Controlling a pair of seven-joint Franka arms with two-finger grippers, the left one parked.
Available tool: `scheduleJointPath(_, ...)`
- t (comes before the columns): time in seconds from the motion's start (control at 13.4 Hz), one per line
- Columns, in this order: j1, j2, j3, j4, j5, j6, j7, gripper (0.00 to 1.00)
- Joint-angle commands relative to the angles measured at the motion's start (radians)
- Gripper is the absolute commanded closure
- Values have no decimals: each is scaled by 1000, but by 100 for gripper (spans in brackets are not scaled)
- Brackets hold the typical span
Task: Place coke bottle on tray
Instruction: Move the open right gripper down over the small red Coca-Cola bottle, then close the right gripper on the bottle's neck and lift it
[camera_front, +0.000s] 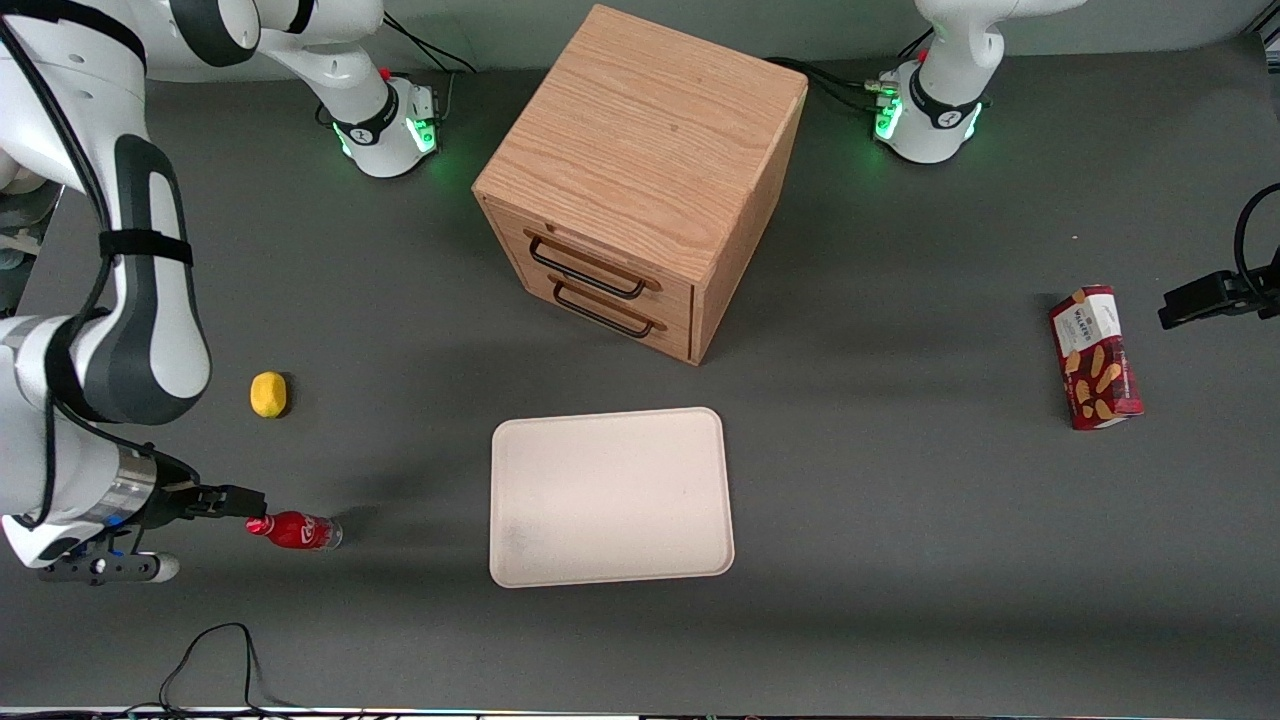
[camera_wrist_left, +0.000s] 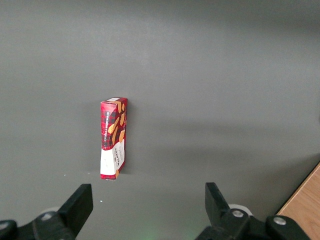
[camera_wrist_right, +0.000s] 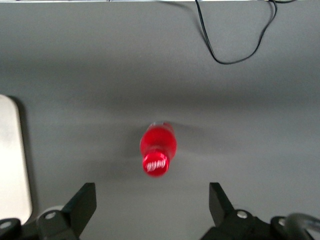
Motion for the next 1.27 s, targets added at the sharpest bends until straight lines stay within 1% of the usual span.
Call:
scheduleJointPath(0.0,0,27,-3,-33,23,81,-29,0)
scheduleJointPath(0.22,1,65,-3,-33,23,112,-28,0)
scheduleJointPath(0.52,4,65,-2,-62,25,114,-26,0)
scheduleJointPath(0.6,4,65,-3,-63,34,114,-28,8)
scheduleJointPath(0.67,4,65,-3,-63,34,114,-28,23)
scheduleJointPath(0.75,4,65,-2,-63,34,114,-28,45)
scheduleJointPath(0.82,4,65,-3,-62,35,114,-29,60)
scheduleJointPath(0.9,3,65,-2,-60,34,115,-34,71)
scheduleJointPath(1.05,3,65,-3,-56,35,123,-63,81)
scheduleJointPath(1.2,3,64,-3,-54,35,125,-65,98)
